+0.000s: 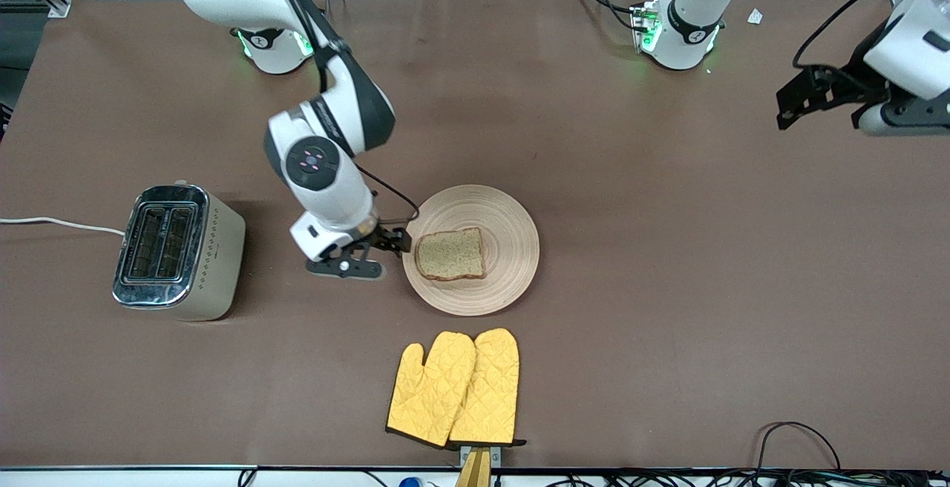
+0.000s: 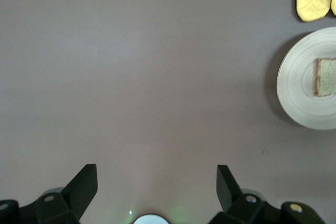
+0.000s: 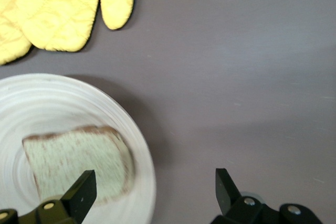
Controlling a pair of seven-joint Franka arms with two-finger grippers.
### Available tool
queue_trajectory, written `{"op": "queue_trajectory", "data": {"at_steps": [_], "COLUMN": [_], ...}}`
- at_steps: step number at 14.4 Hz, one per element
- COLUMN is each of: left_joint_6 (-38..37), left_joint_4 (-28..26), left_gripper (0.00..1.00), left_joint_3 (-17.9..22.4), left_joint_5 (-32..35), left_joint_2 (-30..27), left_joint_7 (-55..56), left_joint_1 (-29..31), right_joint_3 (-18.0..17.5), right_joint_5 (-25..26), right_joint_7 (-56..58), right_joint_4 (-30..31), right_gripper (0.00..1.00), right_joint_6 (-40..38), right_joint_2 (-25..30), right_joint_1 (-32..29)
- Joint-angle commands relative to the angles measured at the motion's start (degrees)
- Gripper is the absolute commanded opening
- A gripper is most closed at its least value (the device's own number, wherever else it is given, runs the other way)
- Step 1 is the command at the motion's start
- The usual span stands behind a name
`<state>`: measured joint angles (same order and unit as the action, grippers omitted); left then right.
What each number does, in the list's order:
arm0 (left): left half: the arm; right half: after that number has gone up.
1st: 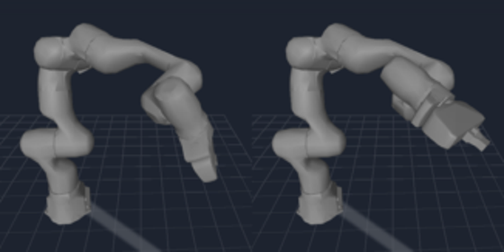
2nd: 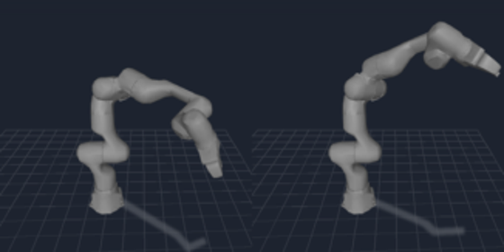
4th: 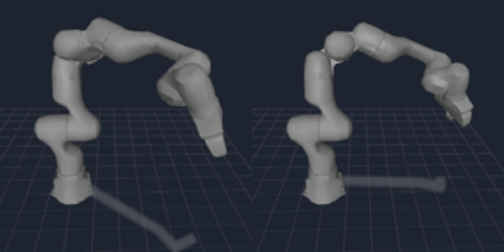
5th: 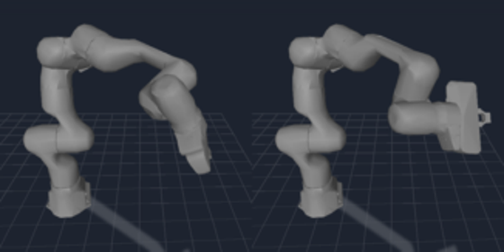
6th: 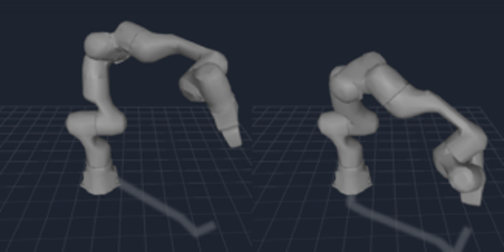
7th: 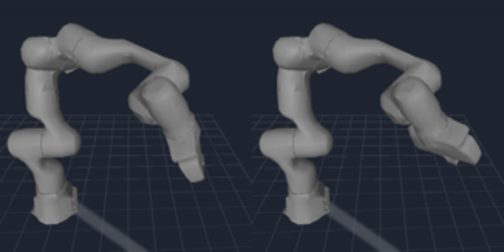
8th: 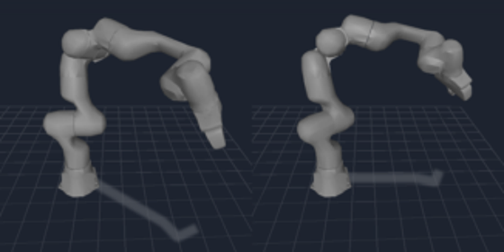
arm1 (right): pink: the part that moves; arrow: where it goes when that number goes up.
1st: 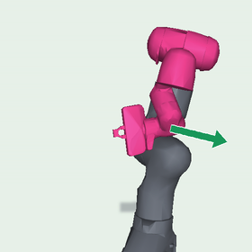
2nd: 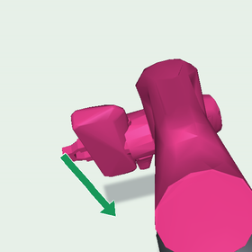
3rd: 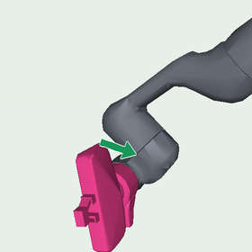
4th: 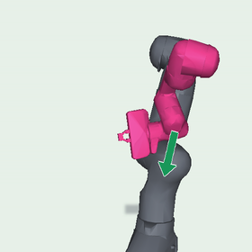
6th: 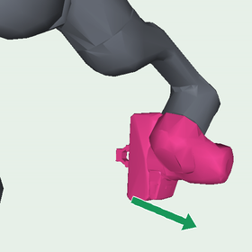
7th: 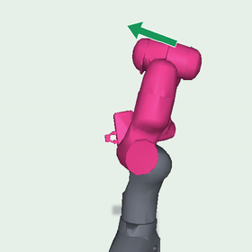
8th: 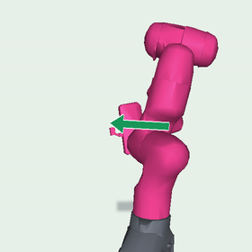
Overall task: Move plate and put bread in toaster
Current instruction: 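Withdraw the left gripper while the right gripper moves over the bread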
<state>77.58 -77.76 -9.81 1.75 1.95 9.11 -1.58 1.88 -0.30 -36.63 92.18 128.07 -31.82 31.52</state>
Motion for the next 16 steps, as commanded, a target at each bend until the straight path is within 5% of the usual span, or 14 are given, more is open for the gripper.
{"op": "queue_trajectory", "data": {"at_steps": [1, 6, 16], "left_joint_6": [-0.7, -2.4, -2.3], "left_joint_4": [-5.4, -5.9, -6.3], "left_gripper": [1.0, 1.0, 1.0], "left_joint_3": [2.2, 3.3, 2.9], "left_joint_5": [0.2, 0.2, 0.3], "left_joint_2": [-4.9, -5.8, -6.4], "left_joint_7": [-3.7, -4.3, -4.2], "left_joint_1": [-1.0, -0.7, -0.4], "right_joint_3": [0.5, 0.5, 0.5], "right_joint_5": [-0.4, -0.4, 0.0], "right_joint_7": [-4.6, -5.7, -9.5], "right_joint_4": [-1.9, -1.9, -2.1], "right_gripper": [0.93, 0.64, 0.53], "right_joint_6": [4.9, 5.1, 5.8], "right_joint_2": [-4.8, -6.9, -10.1], "right_joint_1": [2.4, 3.6, 6.4]}}
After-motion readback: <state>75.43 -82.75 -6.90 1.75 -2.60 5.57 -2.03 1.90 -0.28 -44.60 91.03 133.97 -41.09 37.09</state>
